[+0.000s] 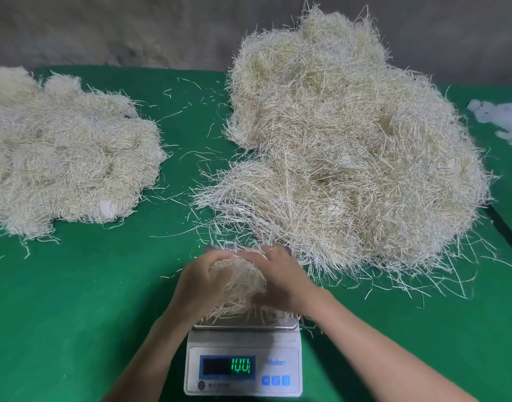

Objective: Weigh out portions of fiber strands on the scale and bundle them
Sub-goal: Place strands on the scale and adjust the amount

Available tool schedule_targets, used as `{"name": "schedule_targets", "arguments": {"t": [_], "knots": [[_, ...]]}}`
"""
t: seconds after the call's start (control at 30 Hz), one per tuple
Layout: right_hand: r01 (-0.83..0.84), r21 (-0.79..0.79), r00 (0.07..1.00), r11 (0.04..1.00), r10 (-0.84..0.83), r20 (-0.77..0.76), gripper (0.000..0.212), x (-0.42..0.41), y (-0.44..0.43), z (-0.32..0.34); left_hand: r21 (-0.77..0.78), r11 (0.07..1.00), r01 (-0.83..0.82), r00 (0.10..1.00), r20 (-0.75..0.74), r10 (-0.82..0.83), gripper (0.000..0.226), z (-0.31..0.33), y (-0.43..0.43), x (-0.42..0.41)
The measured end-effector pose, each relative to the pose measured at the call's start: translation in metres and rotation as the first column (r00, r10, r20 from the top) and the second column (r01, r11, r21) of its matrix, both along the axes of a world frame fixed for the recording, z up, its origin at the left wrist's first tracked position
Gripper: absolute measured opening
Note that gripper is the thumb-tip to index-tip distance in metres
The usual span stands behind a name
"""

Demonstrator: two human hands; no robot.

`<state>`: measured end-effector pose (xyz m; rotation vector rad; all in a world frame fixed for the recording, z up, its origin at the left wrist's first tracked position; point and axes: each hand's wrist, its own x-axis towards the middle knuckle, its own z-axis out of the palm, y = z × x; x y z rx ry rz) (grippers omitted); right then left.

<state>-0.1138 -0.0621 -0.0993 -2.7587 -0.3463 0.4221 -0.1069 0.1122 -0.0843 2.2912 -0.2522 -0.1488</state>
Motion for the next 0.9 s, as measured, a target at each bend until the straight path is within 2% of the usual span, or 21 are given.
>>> {"name": "schedule_targets", "arguments": {"t": [0.07,0.1,0.17,0.23,0.27,0.3,0.33,0.37,0.4,0.47,0.5,0.53,0.57,0.63,0.67,0.7,0.77,0.8,0.83,0.87,0.9], "knots": [[0.042,0.182,0.993,0.982,-0.061,0.104,0.063,0.002,0.000,0.000,-0.116,0.988,-0.105,0.994,-0.008,0.105,0.051,0.004,-0.004,-0.001],[0.069,0.276,0.985,0.959,-0.109,0.133,0.055,0.003,-0.001,0.005,-0.170,0.973,-0.154,0.988,-0.042,0.149,0.062,0.009,-0.008,-0.001],[0.133,0.372,0.960,0.919,-0.213,0.183,0.058,0.008,-0.004,0.020,-0.325,0.921,-0.215,0.973,-0.155,0.173,0.070,0.017,-0.014,0.000],[0.155,0.397,0.937,0.905,-0.262,0.231,0.068,0.016,-0.008,0.037,-0.407,0.899,-0.161,0.974,-0.211,0.079,0.058,0.031,-0.024,0.005],[0.148,0.397,0.926,0.906,-0.267,0.266,0.070,0.022,-0.008,0.046,-0.502,0.853,-0.144,0.966,-0.258,0.011,0.053,0.037,-0.031,0.011],[0.125,0.395,0.913,0.910,-0.261,0.313,0.070,0.026,-0.007,0.056,-0.641,0.741,-0.200,0.921,-0.382,-0.082,0.050,0.047,-0.042,0.019],[0.096,0.387,0.900,0.917,-0.246,0.359,0.069,0.032,-0.006,0.067,-0.733,0.599,-0.323,0.849,-0.504,-0.158,0.046,0.059,-0.053,0.033],[0.070,0.372,0.889,0.926,-0.227,0.398,0.068,0.037,-0.004,0.077,-0.741,0.465,-0.485,0.767,-0.616,-0.180,0.046,0.070,-0.063,0.047],[0.052,0.356,0.883,0.933,-0.210,0.419,0.070,0.043,-0.005,0.087,-0.750,0.366,-0.552,0.742,-0.641,-0.195,0.047,0.081,-0.072,0.059],[0.019,0.376,0.901,0.926,-0.179,0.394,0.072,0.052,-0.013,0.104,-0.765,0.306,-0.567,0.776,-0.620,-0.114,0.052,0.102,-0.087,0.074],[-0.009,0.439,0.924,0.899,-0.160,0.347,0.072,0.055,-0.021,0.110,-0.769,0.302,-0.564,0.796,-0.604,-0.050,0.057,0.108,-0.090,0.080],[-0.032,0.543,0.949,0.839,-0.146,0.281,0.071,0.056,-0.031,0.117,-0.771,0.274,-0.575,0.800,-0.600,-0.010,0.061,0.114,-0.093,0.085],[-0.027,0.678,0.965,0.735,-0.158,0.210,0.066,0.055,-0.039,0.123,-0.777,0.246,-0.579,0.803,-0.596,0.006,0.063,0.120,-0.095,0.090],[0.059,0.896,0.952,0.441,-0.293,0.082,0.050,0.054,-0.051,0.132,-0.791,0.207,-0.576,0.806,-0.591,-0.018,0.065,0.131,-0.097,0.101],[0.118,0.945,0.918,0.304,-0.396,0.013,0.043,0.054,-0.055,0.131,-0.795,0.196,-0.574,0.807,-0.590,-0.029,0.067,0.135,-0.101,0.106],[0.182,0.960,0.877,0.211,-0.477,-0.062,0.038,0.055,-0.057,0.129,-0.799,0.174,-0.576,0.807,-0.590,-0.036,0.074,0.138,-0.107,0.111],[0.307,0.952,0.844,-0.001,-0.462,-0.273,0.047,0.058,-0.056,0.125,-0.816,0.175,-0.551,0.822,-0.566,-0.053,0.093,0.145,-0.122,0.112],[0.365,0.919,0.847,-0.147,-0.358,-0.394,0.060,0.060,-0.057,0.123,-0.830,0.204,-0.519,0.843,-0.537,-0.039,0.099,0.145,-0.131,0.109],[0.402,0.875,0.858,-0.271,-0.222,-0.463,0.069,0.063,-0.056,0.123,-0.837,0.280,-0.470,0.876,-0.481,0.036,0.100,0.144,-0.138,0.106],[0.401,0.852,0.862,-0.337,-0.176,-0.476,0.077,0.066,-0.056,0.129,-0.815,0.421,-0.398,0.916,-0.374,0.143,0.099,0.139,-0.144,0.102],[0.384,0.858,0.853,-0.340,-0.225,-0.471,0.081,0.069,-0.057,0.138,-0.764,0.570,-0.303,0.952,-0.225,0.206,0.096,0.128,-0.149,0.099]]}}
